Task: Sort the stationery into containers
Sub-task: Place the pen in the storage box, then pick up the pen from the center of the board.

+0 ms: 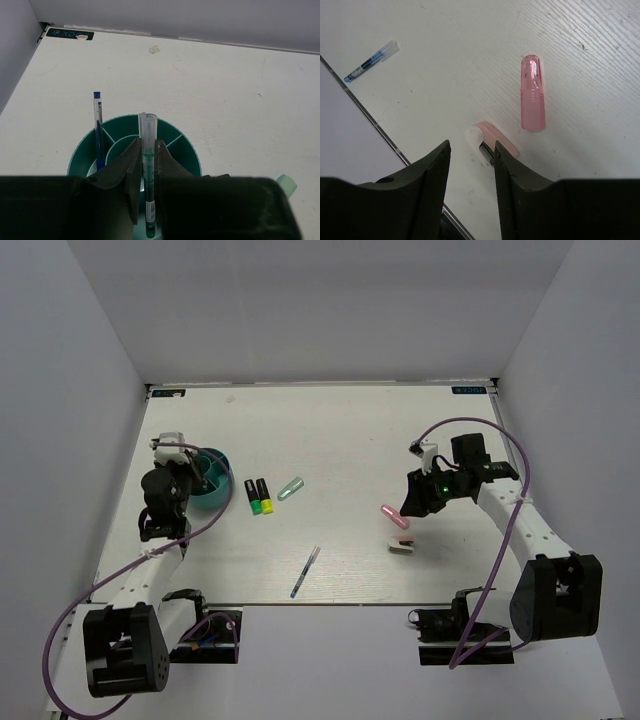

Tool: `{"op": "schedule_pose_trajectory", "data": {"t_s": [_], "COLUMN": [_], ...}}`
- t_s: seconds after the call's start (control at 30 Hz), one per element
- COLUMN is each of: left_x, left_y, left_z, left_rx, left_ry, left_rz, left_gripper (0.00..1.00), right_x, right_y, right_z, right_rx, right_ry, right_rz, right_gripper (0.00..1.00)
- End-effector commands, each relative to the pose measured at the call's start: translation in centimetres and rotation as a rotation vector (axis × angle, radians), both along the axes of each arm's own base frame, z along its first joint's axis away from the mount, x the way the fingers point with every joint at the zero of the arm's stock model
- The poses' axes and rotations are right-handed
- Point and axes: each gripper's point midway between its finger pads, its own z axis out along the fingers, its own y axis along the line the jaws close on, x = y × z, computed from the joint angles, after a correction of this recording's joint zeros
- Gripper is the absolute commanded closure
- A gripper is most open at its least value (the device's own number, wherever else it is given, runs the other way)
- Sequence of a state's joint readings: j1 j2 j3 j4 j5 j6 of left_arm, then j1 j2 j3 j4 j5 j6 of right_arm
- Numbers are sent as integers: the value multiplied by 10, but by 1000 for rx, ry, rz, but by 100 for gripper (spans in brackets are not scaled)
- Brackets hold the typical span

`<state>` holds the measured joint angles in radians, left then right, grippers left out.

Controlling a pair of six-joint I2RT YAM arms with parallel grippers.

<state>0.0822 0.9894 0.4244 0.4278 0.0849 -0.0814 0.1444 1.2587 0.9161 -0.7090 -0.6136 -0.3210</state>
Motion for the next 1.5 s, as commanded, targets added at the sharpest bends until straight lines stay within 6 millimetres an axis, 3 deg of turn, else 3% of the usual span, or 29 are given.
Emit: {"op": "schedule_pose_trajectory", "data": {"t_s": [0.0, 0.07, 0.1, 0.2, 0.37, 0.4, 0.5, 0.57, 0.6, 0.63, 0.67, 0.7, 0.73, 0.77, 0.8, 0.83, 0.9, 0.93, 0.97, 1.0, 1.03, 1.07, 1.1, 1.17, 1.23, 1.27, 1.3, 1.37, 1.47], "left_x": [-5, -8, -9, -9, -6, -7, -13, -16, -31, -31, -33, -66, -62, -79, -93, -107, -133, -137, -149, -161, -170, -171, -178, -188, -191, -192, -193, -194, -195], "left_y": [4, 6, 6, 6, 11, 12, 4, -22, -42, -63, -84, -109, -128, -167, -174, -188, -208, -215, -228, -236, -247, -248, -255, -268, -272, -274, -275, -277, -282], "left_z": [11, 6, 5, 9, 25, 37, 55, 76, 40, 78, 69, 28, 29, 37, 30, 3, -15, -29, -34, -45, -52, -56, -63, -74, -80, -84, -90, -98, -112], "left_rx": [17, 5, 4, -5, 2, -1, -25, -40, -70, -113, -123, -127, -127, -85, -43, 27, 93, 107, 119, 150, 158, 184, 204, 221, 274, 288, 318, 329, 354], "left_ry": [-63, -60, -57, -59, -66, -95, -103, -72, 119, 99, 180, 415, 485, 524, 610, 747, 842, 893, 914, 949, 974, 967, 977, 996, 977, 984, 980, 990, 990], "left_rz": [20, 33, 35, 42, 67, 75, 47, -31, -82, -167, -237, -335, -395, -525, -545, -564, -624, -619, -654, -678, -688, -673, -688, -694, -669, -659, -636, -624, -608], "left_gripper": [96, 81, 65, 34, 28, 29, 76, 100, 100, 100, 94, 86, 76, 60, 52, 46, 34, 30, 30, 29, 29, 29, 32, 50, 68, 68, 68, 55, 51], "right_x": [-2, -3, -2, -4, -3, -3, -3, -3, -2, -2, -1, -1, -1, -1, 1, 0, 3, 5, 7, 11, 11, 17, 18, 21, 22, 22, 22, 22, 21], "right_y": [3, 3, 3, 3, 3, 3, 2, 2, 1, 2, 1, 1, -1, -1, -1, -2, -2, -5, -6, -9, -12, -13, -15, -20, -20, -21, -22, -21, -22], "right_z": [4, 4, 3, 4, 5, 5, 5, 5, 3, 3, 4, 2, 0, 0, 2, 0, 2, 2, 3, 2, 2, 5, 5, 3, 3, 3, 2, 1, 1], "right_rx": [20, 20, 20, 23, 23, 23, 21, 20, 11, 10, 3, -2, -11, -14, -16, -23, -27, -44, -51, -71, -84, -84, -92, -111, -111, -115, -116, -117, -117], "right_ry": [7, 11, 11, 14, 7, 8, 7, 9, 14, 18, 22, 32, 45, 54, 51, 58, 53, 48, 40, 23, 16, -12, -18, -27, -23, -26, -23, -19, -14], "right_rz": [19, 20, 19, 21, 22, 21, 20, 20, 8, 11, 4, 0, -7, -11, -17, -24, -35, -61, -72, -91, -114, -127, -145, -187, -196, -197, -201, -198, -197], "right_gripper": [56, 56, 56, 56, 56, 56, 56, 56, 56, 56, 56, 62, 76, 96, 100, 100, 100, 66, 42, 23, 16, 22, 42, 100, 100, 97, 92, 85, 83]}}
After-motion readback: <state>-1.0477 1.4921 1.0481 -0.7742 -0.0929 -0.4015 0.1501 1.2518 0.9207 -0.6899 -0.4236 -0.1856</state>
